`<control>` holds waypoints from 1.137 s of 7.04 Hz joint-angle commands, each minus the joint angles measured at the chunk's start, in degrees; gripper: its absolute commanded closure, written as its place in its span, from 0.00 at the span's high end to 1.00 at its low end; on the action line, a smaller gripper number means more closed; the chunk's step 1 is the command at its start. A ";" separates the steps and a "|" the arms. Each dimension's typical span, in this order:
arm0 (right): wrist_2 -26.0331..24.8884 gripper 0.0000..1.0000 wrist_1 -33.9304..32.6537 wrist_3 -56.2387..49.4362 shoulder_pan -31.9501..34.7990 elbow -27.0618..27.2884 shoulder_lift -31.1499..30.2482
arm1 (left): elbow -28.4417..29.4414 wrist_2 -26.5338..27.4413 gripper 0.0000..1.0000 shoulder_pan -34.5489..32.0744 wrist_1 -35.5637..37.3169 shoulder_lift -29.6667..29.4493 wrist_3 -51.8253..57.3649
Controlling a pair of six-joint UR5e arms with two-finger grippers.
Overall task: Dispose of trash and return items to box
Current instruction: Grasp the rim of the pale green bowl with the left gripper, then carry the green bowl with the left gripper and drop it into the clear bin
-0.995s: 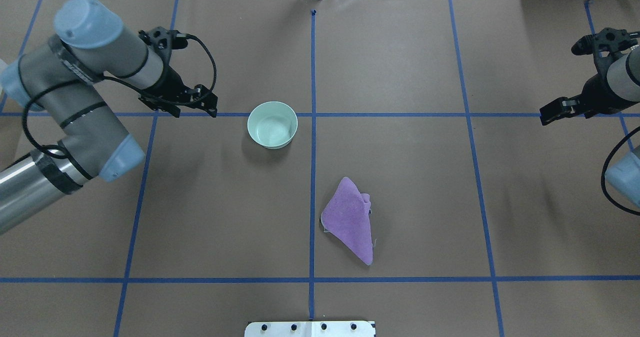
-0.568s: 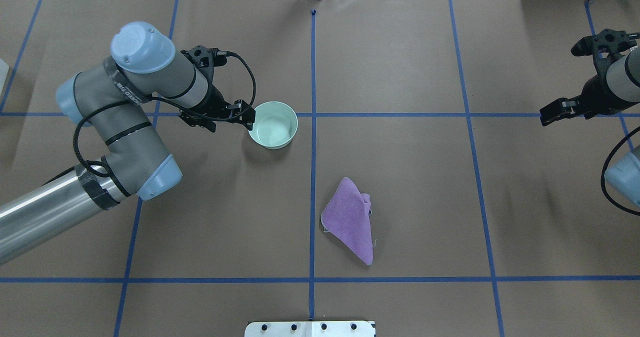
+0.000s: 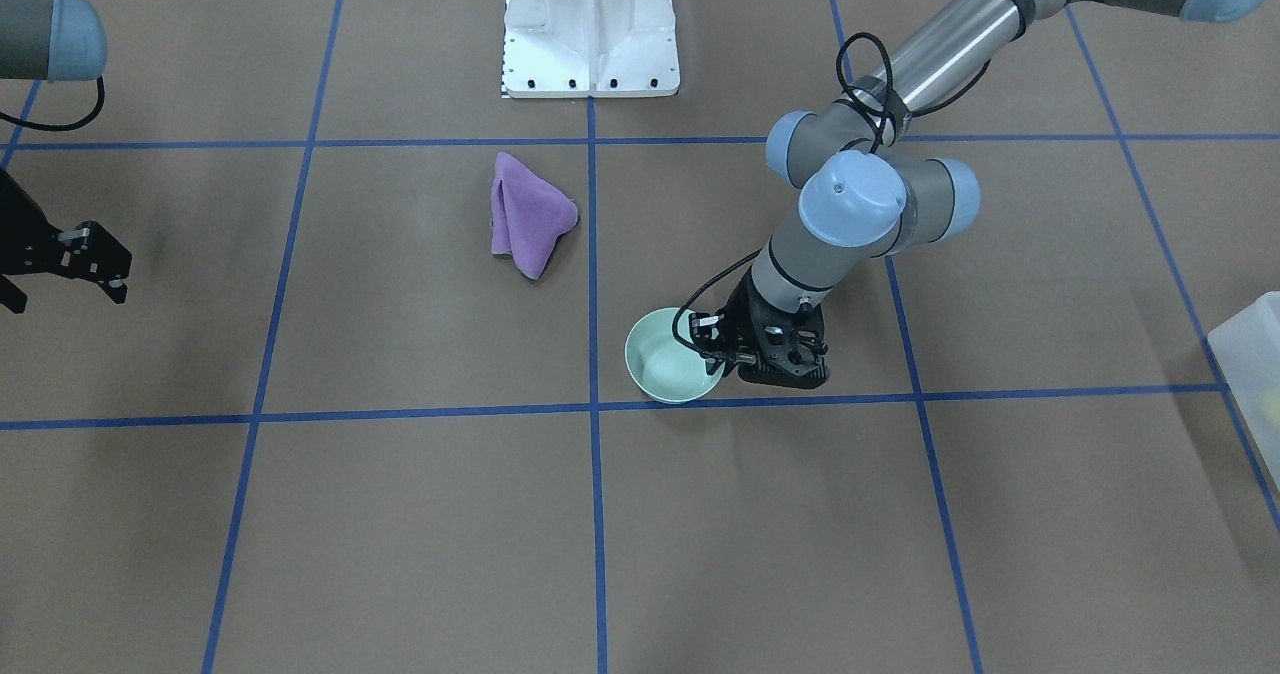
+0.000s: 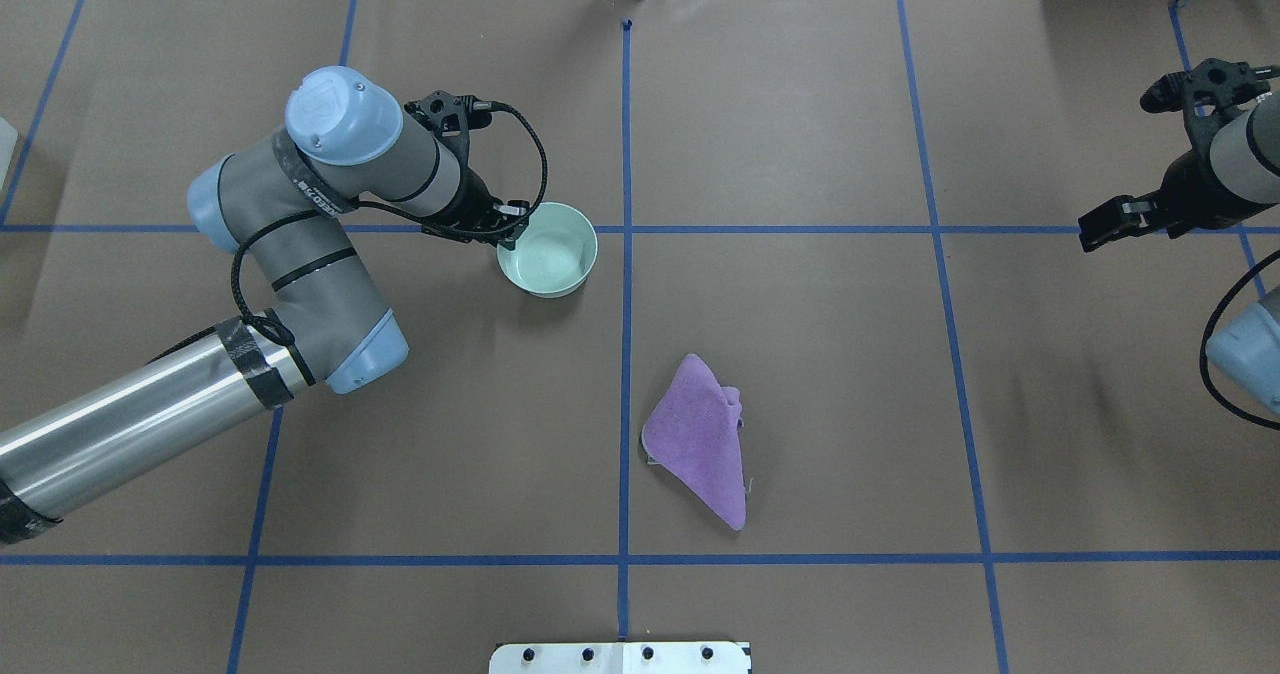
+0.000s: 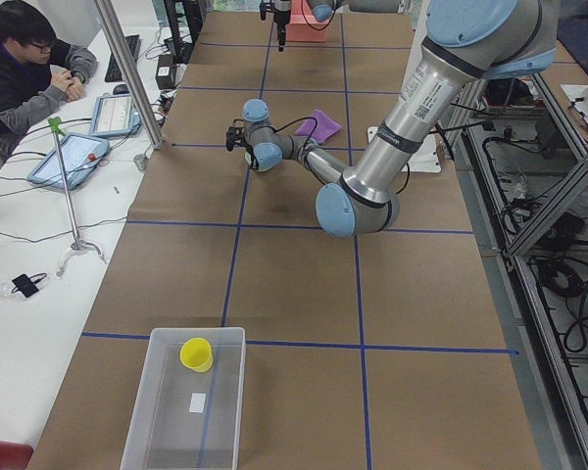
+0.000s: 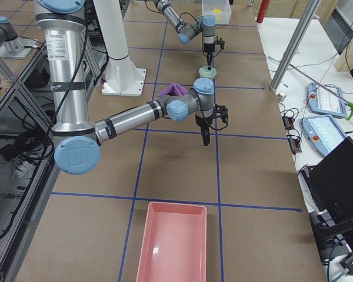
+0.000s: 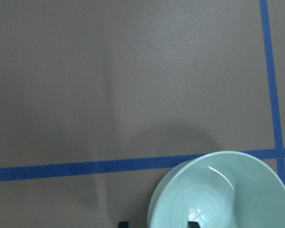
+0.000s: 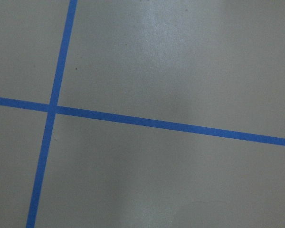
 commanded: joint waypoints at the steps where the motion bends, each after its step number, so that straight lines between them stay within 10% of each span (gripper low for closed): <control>1: 0.00 1.00 0.02 0.04 0.00 -0.05 0.11 | 0.02 0.50 0.00 0.04 -0.97 -0.03 -0.35; 5: 0.00 1.00 0.02 0.04 0.00 -0.13 0.11 | -2.71 -17.20 0.00 -14.76 -0.62 4.77 0.70; 8: -0.09 1.00 0.02 0.04 -0.09 -0.57 0.72 | -0.44 -24.80 0.00 -31.02 0.25 15.58 28.98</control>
